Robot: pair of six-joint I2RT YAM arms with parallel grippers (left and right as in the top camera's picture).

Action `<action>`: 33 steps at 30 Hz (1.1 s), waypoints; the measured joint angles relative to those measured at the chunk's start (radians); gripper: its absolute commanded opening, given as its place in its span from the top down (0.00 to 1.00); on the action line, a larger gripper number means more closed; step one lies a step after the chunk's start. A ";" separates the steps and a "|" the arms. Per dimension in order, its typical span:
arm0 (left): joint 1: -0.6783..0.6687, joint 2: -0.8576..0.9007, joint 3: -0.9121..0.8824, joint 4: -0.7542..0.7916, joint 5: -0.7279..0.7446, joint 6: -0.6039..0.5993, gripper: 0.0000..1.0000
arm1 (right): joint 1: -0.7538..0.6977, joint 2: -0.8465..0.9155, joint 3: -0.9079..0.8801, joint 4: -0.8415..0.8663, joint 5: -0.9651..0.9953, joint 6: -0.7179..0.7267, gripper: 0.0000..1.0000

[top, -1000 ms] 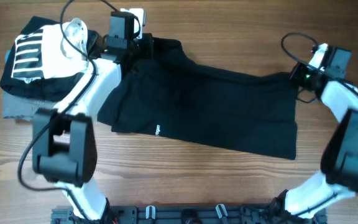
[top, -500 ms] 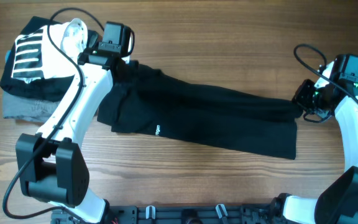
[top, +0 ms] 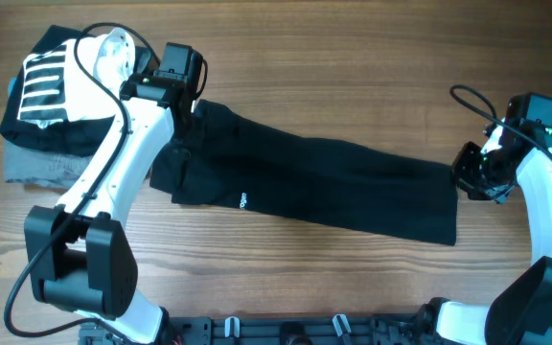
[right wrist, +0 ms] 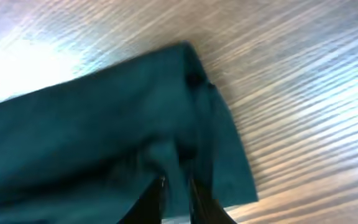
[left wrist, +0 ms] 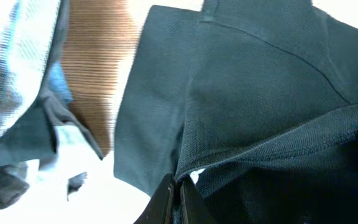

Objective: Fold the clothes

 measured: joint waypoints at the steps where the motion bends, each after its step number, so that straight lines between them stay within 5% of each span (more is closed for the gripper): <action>1: 0.000 0.000 0.000 0.000 -0.013 0.000 0.95 | 0.000 0.000 0.000 -0.004 0.014 0.000 0.64; 2: 0.000 0.000 0.000 0.000 -0.024 0.000 0.82 | 0.000 0.000 0.000 -0.011 0.027 -0.001 0.44; 4: 0.000 0.000 0.000 0.000 -0.038 0.001 0.53 | 0.000 0.000 0.000 -0.019 0.047 -0.007 0.33; 6: 0.000 0.000 0.000 -0.001 -0.049 -0.008 0.44 | 0.000 0.000 0.000 -0.021 0.056 -0.014 0.27; 33: 0.000 0.000 0.000 0.031 0.148 -0.180 0.39 | 0.000 0.000 -0.009 0.039 -0.159 -0.035 0.28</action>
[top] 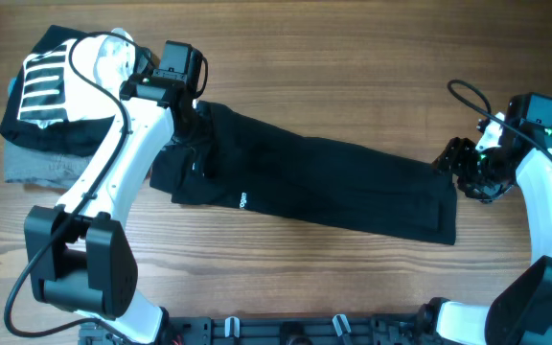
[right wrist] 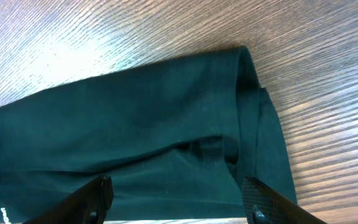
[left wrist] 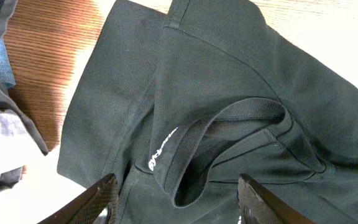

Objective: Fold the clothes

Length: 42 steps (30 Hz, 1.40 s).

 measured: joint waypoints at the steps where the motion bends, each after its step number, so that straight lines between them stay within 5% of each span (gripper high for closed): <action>1: 0.000 0.000 0.000 0.000 0.000 -0.002 0.39 | 0.000 0.000 0.000 0.000 -0.003 -0.003 0.28; 31: -0.077 0.000 0.000 0.014 0.003 -0.004 0.33 | 0.000 0.000 -0.119 0.081 -0.132 -0.074 0.33; 35: -0.085 0.000 0.000 0.018 0.003 -0.004 0.35 | 0.000 0.000 -0.119 0.080 -0.159 -0.087 0.42; 42: -0.085 0.016 -0.018 0.060 0.003 -0.004 0.35 | 0.000 0.000 -0.189 0.089 -0.130 -0.053 0.38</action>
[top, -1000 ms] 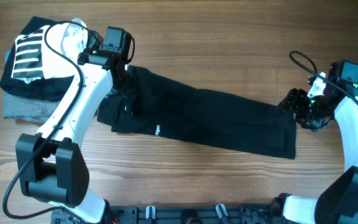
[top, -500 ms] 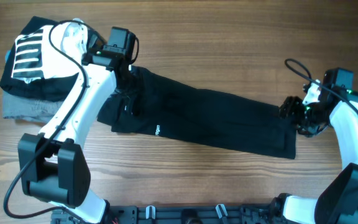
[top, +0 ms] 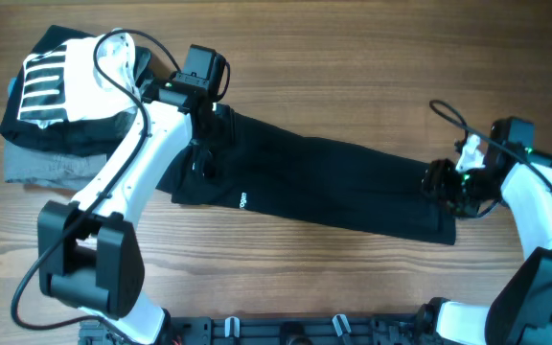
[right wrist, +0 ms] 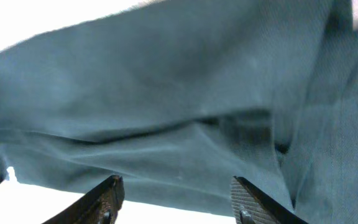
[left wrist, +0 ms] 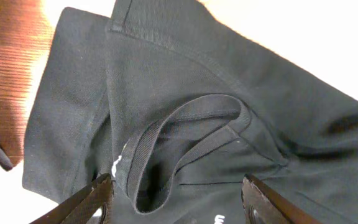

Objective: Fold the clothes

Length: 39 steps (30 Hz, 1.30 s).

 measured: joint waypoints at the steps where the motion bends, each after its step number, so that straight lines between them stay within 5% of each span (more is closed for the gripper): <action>1: 0.000 0.009 -0.007 0.002 0.000 0.000 0.35 | 0.000 0.000 -0.015 0.004 0.015 0.039 0.35; 13: 0.000 0.072 -0.167 0.150 0.003 0.000 0.35 | -0.001 0.000 -0.075 -0.044 0.097 0.107 0.36; 18: 0.000 0.072 -0.190 0.170 0.004 0.000 0.32 | -0.001 0.000 -0.075 0.076 0.120 0.129 0.19; 24: 0.000 0.065 -0.190 0.142 0.007 0.004 0.20 | -0.110 0.000 -0.075 0.146 0.126 0.114 0.16; 31: 0.000 -0.206 -0.178 0.064 0.010 0.003 0.11 | -0.102 0.016 -0.161 0.289 0.048 0.053 0.19; 32: 0.000 -0.236 -0.176 0.062 0.010 0.003 0.10 | -0.100 0.015 -0.177 0.323 0.044 0.053 0.23; 35: 0.000 -0.321 -0.175 0.046 0.011 0.003 0.09 | -0.098 -0.006 -0.233 0.418 0.021 0.039 0.60; 39: 0.000 -0.373 -0.175 0.043 0.011 0.003 0.09 | -0.092 0.017 -0.281 0.505 -0.146 -0.009 0.96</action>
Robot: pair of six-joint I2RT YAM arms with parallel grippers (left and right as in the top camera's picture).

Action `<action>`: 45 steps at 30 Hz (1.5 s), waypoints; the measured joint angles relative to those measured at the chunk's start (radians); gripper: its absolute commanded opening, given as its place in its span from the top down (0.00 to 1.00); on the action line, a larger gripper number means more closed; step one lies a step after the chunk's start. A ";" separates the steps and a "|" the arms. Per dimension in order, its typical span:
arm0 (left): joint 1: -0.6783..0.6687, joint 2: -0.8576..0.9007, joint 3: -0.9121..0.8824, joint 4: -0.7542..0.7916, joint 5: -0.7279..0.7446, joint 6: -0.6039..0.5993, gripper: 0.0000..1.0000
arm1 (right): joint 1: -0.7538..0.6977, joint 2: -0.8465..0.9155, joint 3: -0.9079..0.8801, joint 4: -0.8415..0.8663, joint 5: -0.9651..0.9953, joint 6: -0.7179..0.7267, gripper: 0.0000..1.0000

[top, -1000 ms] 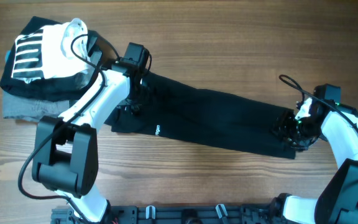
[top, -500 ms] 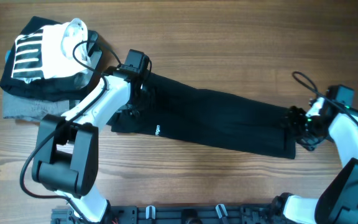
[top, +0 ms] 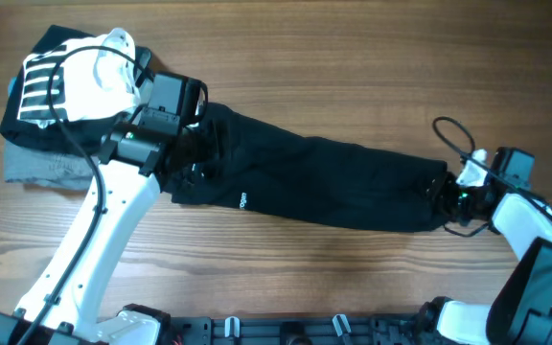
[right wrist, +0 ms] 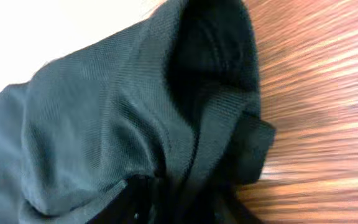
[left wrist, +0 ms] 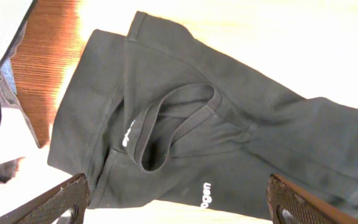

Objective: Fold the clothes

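Note:
A black shirt (top: 333,182), folded into a long strip, lies slantwise across the wooden table (top: 353,57). Its collar end (left wrist: 166,124) is at the left and its hem end at the right. My left gripper (top: 192,158) hangs above the collar end. In the left wrist view the left gripper (left wrist: 179,202) is wide open with nothing in it, and a small white logo (left wrist: 207,193) shows between the fingers. My right gripper (top: 446,196) is down at the hem. There the right gripper (right wrist: 179,199) is shut on bunched black cloth (right wrist: 104,112).
A stack of folded clothes (top: 56,86) sits at the far left corner: a black piece with white stripes, a white one, and a grey one underneath. Its edge shows in the left wrist view (left wrist: 5,93). Bare wood surrounds the shirt.
My left gripper has drawn back from the collar, still open, and more of the shirt shows beneath it. My right gripper, open over the hem before, is now shut on it, and the hem is gathered narrower.
At first both grippers were shut on the shirt, the left at the collar end and the right at the hem. Then both stood open over the flat strip. The right one then moved in over the hem, and now it grips it while the left stays open.

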 measured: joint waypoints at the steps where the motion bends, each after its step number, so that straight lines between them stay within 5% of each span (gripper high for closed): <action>1: 0.000 -0.001 0.000 0.000 0.000 0.000 0.09 | 0.003 0.008 -0.010 0.000 -0.035 -0.012 0.96; 7: 0.000 -0.001 0.000 -0.023 0.000 0.000 0.09 | -0.006 0.012 0.052 -0.140 -0.087 0.017 0.96; 18: 0.000 -0.001 0.000 -0.035 0.000 0.000 0.11 | -0.039 -0.134 0.462 -0.482 0.189 0.043 0.95; 24: 0.000 -0.002 0.000 -0.024 0.000 0.000 0.11 | 0.244 -0.134 0.462 -0.405 0.111 0.029 0.96; 30: 0.000 -0.002 0.000 -0.026 0.000 0.000 0.11 | 0.616 -0.087 0.463 -0.259 0.125 0.169 0.94; 31: 0.000 -0.002 0.000 -0.027 0.000 0.000 0.10 | 0.663 -0.063 0.463 -0.240 0.146 0.193 0.87; 32: 0.000 -0.002 0.000 -0.027 0.000 0.000 0.10 | 0.727 -0.021 0.463 -0.225 0.174 0.228 0.66; 36: 0.000 -0.002 0.000 -0.029 0.000 0.000 0.09 | 0.836 0.085 0.463 -0.151 0.209 0.278 0.53; 39: 0.000 -0.002 0.000 -0.042 0.000 0.000 0.08 | 0.830 0.090 0.463 -0.174 0.217 0.290 0.28; 41: 0.000 -0.002 0.000 -0.048 0.000 0.000 0.08 | 0.767 0.078 0.463 -0.217 0.221 0.282 0.20; 45: 0.000 -0.002 0.000 -0.052 0.000 0.000 0.07 | 0.586 0.051 0.465 -0.310 0.225 0.218 0.19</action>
